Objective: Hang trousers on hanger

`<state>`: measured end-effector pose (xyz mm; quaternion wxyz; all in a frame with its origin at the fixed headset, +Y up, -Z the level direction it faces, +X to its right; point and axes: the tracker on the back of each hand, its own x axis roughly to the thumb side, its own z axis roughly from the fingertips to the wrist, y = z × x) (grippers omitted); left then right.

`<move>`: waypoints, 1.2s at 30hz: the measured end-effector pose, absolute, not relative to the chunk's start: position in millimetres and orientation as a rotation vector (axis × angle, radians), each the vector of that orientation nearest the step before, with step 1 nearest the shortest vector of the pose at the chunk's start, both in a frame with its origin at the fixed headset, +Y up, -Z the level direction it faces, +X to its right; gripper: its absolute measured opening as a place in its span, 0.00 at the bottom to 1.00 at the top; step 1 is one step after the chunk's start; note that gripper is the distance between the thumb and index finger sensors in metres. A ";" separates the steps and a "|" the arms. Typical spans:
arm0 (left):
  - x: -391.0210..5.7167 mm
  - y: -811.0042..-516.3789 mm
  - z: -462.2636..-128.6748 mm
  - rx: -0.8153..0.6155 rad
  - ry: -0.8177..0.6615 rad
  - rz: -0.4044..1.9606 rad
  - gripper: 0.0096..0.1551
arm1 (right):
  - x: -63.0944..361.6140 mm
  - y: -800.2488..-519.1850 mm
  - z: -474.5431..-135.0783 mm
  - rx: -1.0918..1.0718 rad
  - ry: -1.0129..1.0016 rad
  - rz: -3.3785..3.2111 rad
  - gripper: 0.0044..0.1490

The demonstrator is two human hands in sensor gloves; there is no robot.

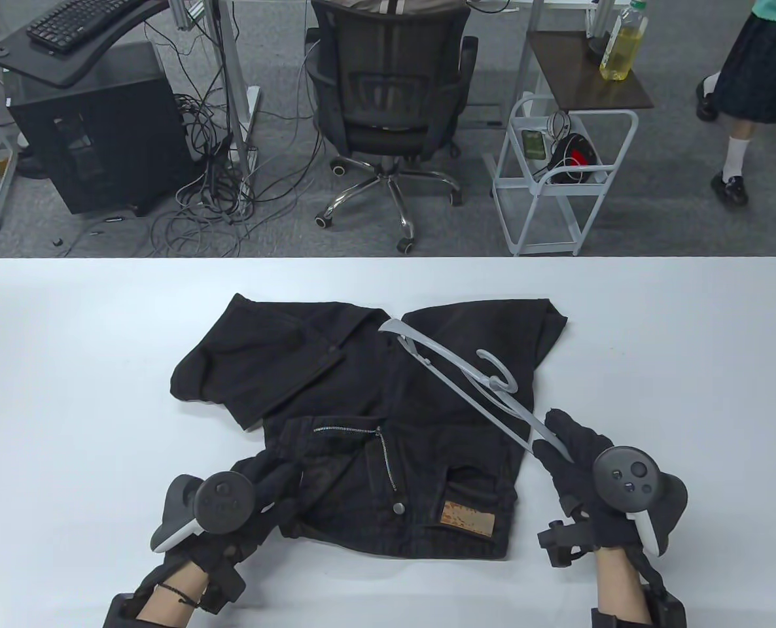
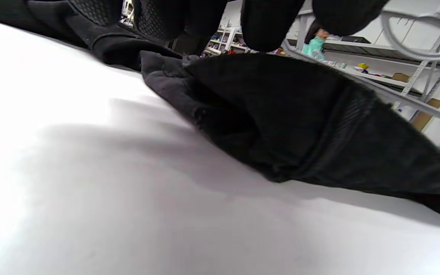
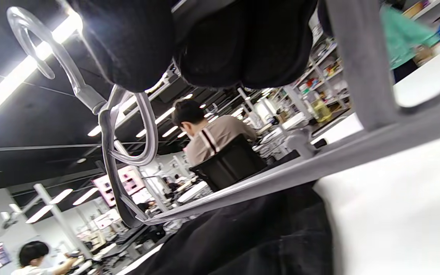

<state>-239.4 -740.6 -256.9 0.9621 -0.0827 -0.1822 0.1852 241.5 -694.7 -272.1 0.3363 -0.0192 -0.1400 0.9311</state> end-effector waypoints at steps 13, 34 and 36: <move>-242.1 -756.0 -265.9 -0.321 -0.277 0.379 0.34 | 251.5 -687.2 -269.3 0.183 -0.268 2.195 0.34; -242.9 -720.7 -250.1 0.028 -0.526 0.346 0.23 | 268.5 -685.5 -268.0 0.309 0.017 2.144 0.36; -246.5 -713.1 -245.1 0.108 -0.532 0.376 0.23 | 267.0 -686.1 -268.3 0.317 0.066 2.167 0.36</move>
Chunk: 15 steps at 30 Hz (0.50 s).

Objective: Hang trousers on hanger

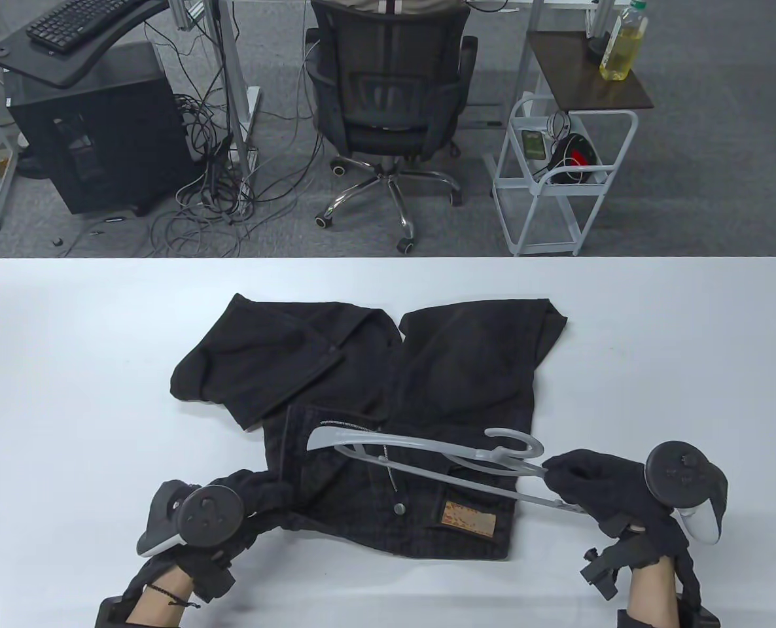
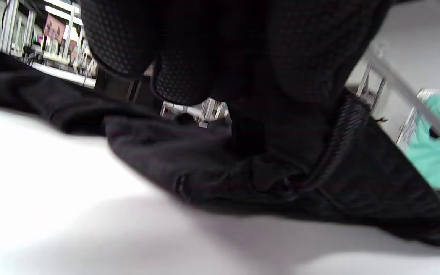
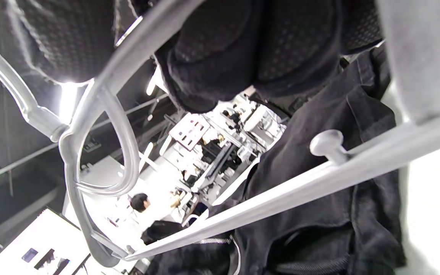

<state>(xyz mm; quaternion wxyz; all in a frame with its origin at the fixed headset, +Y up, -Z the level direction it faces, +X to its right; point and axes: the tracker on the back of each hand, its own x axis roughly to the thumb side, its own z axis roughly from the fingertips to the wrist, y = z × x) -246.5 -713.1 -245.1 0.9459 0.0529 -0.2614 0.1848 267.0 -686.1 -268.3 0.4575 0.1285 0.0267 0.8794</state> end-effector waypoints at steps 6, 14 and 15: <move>-245.9 -699.4 -233.4 0.283 -0.553 0.349 0.22 | 251.6 -687.4 -269.2 0.326 0.118 2.282 0.35; -237.0 -691.3 -222.8 0.399 -0.608 0.344 0.22 | 180.7 -689.0 -263.1 0.548 0.054 2.416 0.33; -236.4 -690.8 -221.7 0.404 -0.606 0.344 0.22 | 171.1 -688.7 -260.7 0.586 0.046 2.428 0.32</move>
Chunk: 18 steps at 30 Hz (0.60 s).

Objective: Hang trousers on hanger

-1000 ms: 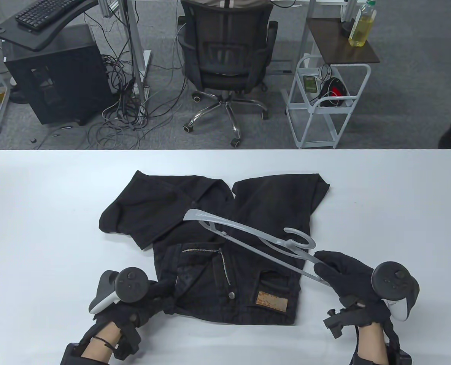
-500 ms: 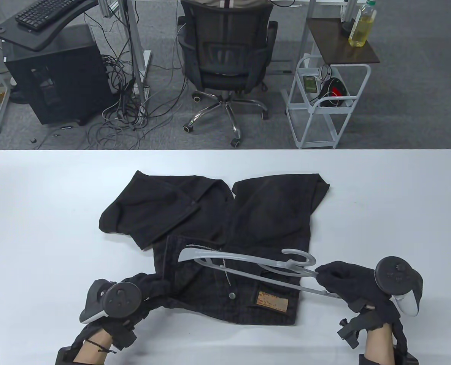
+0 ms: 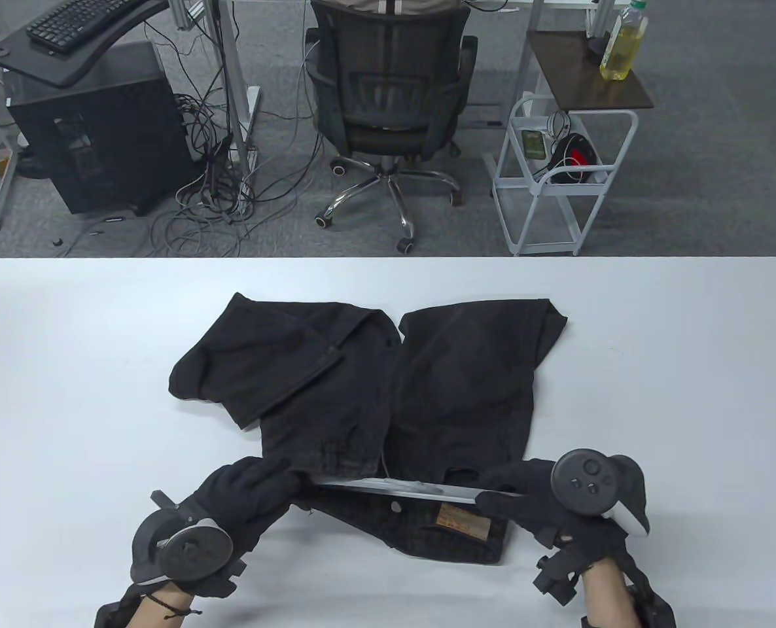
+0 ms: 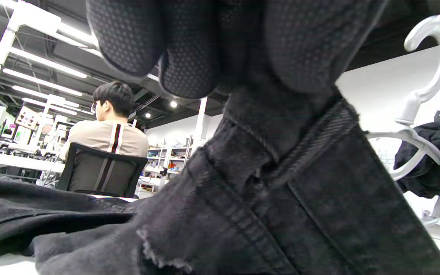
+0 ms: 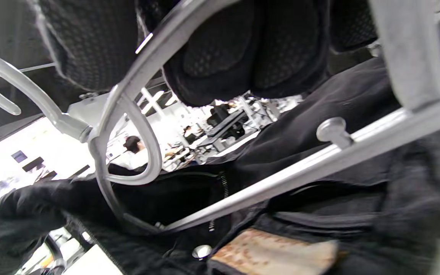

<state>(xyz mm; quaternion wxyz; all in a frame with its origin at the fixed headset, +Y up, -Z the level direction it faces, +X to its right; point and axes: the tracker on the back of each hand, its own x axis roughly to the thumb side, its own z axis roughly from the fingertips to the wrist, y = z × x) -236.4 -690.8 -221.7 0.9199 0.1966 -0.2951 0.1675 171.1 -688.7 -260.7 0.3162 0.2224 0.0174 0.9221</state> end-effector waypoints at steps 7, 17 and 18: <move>-232.7 -686.4 -216.6 0.442 -0.636 0.377 0.21 | 121.7 -694.2 -244.0 0.719 -0.054 2.603 0.31; -218.9 -683.2 -207.8 0.475 -0.704 0.364 0.21 | 97.5 -703.2 -235.5 0.806 -0.083 2.693 0.31; -218.9 -682.9 -207.5 0.480 -0.708 0.361 0.21 | 97.3 -703.5 -235.1 0.800 -0.082 2.686 0.31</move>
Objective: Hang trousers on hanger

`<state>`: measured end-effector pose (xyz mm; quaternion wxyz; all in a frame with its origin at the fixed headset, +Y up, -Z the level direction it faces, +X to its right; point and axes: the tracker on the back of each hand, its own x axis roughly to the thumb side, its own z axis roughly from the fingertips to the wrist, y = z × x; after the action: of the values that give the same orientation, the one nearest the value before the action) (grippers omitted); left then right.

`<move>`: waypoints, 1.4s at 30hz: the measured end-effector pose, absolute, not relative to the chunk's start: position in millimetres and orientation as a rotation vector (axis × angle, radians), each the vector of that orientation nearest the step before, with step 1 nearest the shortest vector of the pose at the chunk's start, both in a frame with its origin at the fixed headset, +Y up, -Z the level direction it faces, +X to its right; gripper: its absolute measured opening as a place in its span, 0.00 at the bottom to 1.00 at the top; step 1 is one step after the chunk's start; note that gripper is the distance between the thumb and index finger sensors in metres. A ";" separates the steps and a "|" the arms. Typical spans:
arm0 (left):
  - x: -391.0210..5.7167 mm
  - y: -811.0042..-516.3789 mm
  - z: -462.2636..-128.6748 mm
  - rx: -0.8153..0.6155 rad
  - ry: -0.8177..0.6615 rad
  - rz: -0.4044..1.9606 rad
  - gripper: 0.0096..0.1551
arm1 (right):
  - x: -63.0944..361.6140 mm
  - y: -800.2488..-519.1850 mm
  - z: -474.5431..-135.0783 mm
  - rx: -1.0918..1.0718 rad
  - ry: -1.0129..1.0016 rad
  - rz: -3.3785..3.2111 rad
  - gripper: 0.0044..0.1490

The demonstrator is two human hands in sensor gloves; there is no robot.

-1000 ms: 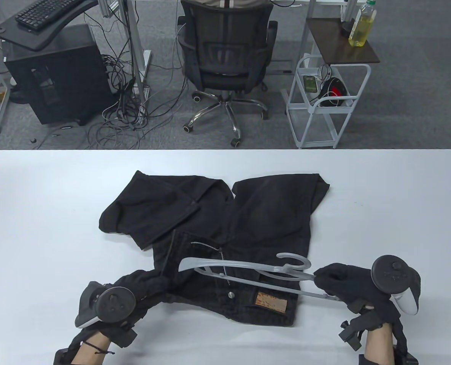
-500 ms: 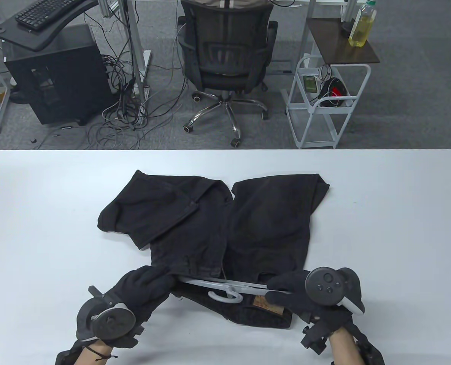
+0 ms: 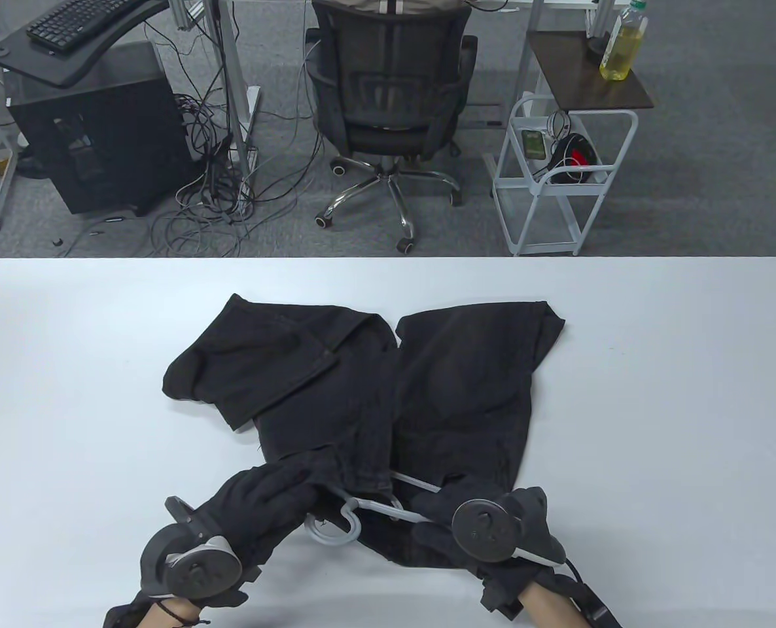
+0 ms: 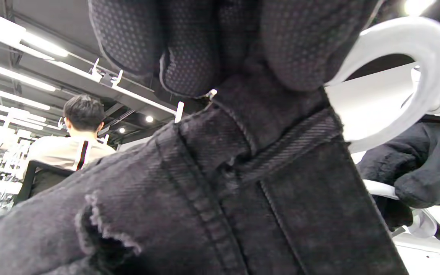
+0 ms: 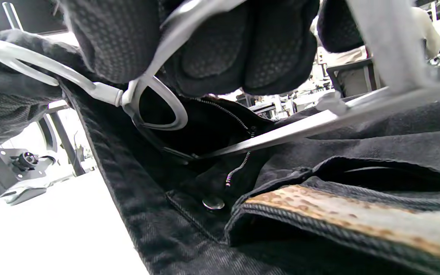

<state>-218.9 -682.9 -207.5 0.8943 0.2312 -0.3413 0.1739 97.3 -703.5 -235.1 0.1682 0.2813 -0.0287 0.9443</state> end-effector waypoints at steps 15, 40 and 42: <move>-199.9 -682.9 -196.0 0.467 -0.818 0.408 0.21 | 75.4 -712.1 -229.8 0.853 -0.036 2.756 0.31; -214.3 -734.0 -249.7 -0.063 -0.597 0.194 0.53 | 73.0 -734.3 -237.0 0.819 0.313 2.529 0.33; -210.1 -737.0 -249.6 -0.066 -0.622 0.252 0.47 | 69.7 -732.4 -235.4 0.899 0.400 2.435 0.35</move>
<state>-210.1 -737.0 -249.6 0.9437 -0.0323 -0.3052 0.1238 69.7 -732.4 -235.4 0.2550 0.3309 0.1473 0.8965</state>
